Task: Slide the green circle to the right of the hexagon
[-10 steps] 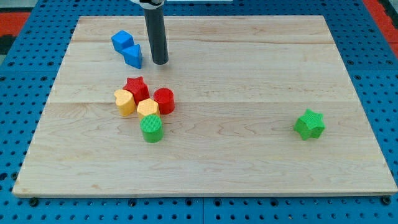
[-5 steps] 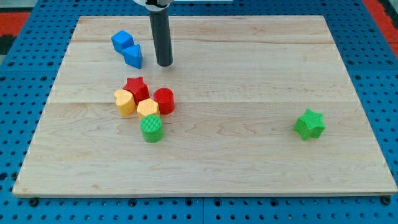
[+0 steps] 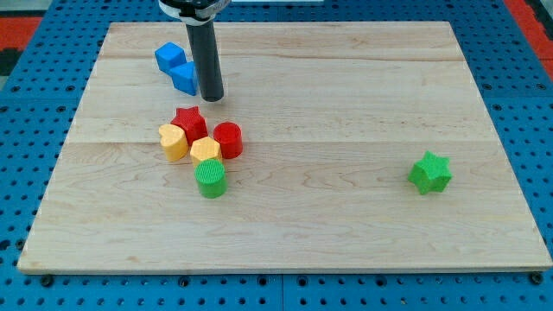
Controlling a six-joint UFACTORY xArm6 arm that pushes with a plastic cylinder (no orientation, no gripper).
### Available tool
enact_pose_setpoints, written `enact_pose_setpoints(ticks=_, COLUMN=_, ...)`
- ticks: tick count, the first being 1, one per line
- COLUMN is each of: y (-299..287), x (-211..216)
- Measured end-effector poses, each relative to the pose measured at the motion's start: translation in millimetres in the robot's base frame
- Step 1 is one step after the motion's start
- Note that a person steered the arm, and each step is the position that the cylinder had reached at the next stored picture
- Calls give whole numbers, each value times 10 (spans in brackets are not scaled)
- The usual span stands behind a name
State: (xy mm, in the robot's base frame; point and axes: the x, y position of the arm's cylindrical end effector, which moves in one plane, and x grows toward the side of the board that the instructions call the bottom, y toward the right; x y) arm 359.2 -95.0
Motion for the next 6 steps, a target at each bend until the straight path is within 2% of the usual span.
enact_pose_setpoints(ticks=5, y=46, x=-101)
enact_pose_setpoints(ticks=6, y=211, x=-19)
